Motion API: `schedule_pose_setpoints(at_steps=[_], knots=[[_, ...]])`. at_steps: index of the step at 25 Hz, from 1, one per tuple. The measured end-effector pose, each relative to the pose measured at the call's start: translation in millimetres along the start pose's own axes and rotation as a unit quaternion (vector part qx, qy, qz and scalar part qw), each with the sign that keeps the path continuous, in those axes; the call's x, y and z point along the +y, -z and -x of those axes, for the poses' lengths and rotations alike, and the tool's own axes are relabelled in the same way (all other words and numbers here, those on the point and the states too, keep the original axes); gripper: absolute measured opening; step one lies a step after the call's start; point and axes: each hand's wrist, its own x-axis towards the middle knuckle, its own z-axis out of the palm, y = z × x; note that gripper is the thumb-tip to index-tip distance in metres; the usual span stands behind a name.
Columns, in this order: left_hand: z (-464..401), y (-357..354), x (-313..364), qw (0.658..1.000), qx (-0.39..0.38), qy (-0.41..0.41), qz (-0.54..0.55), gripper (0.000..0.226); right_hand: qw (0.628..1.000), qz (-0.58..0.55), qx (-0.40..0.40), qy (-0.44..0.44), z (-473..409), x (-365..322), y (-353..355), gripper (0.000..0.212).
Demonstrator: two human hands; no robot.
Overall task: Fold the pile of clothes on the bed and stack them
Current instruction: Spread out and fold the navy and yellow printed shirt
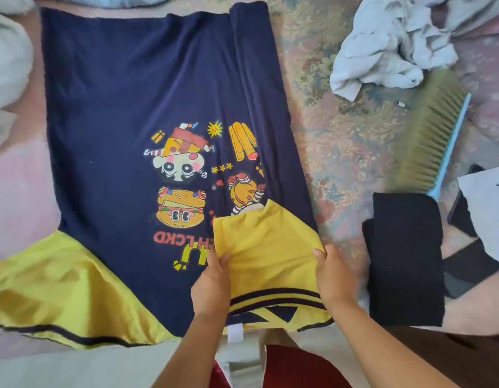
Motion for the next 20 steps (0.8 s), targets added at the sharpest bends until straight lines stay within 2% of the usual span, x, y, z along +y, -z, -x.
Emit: schedule_pose_setpoints(at_steps=[2,4,6,7,9,11,12,14,17,20], knots=[[5.2,-4.5,3.5,0.999,-0.011,-0.01,-0.048,0.037,0.999,0.035,0.022,-0.001,2.0,-3.3,0.3,0.018],[10.3,-8.7,4.3,0.996,-0.018,-0.006,-0.091,0.036,0.99,0.094,0.098,0.038,3.9,-3.9,-5.3,0.017],[9.3,-7.0,1.2,0.993,-0.026,0.0,-0.111,0.036,0.963,0.173,0.153,0.14,7.0,-7.1,-20.1,0.038],[9.2,-4.4,-2.4,0.994,-0.031,-0.003,-0.103,0.036,0.947,0.197,0.146,0.208,7.3,-12.7,-27.5,0.05],[6.9,-4.7,-18.2,0.998,-0.056,-0.018,-0.018,0.036,0.905,0.236,0.102,0.34,10.4,-29.7,-43.5,0.059],[6.7,-4.0,-35.9,0.984,-0.121,-0.018,0.128,0.033,0.877,0.252,0.061,0.406,18.0,-44.0,-60.1,0.057],[7.3,-4.4,-44.2,0.972,-0.141,-0.015,0.189,0.029,0.879,0.254,0.049,0.4,24.6,-45.0,-68.3,0.058],[7.6,-4.5,-53.7,0.967,-0.122,-0.027,0.224,0.021,0.905,0.247,0.046,0.343,37.3,-36.7,-78.5,0.061],[9.6,-0.1,-64.5,0.982,-0.095,-0.043,0.158,0.017,0.923,0.26,0.057,0.279,55.0,-12.4,-88.5,0.067],[8.8,-0.4,-76.4,0.979,-0.145,-0.035,0.14,0.022,0.909,0.308,0.035,0.277,71.2,9.0,-93.1,0.072]])
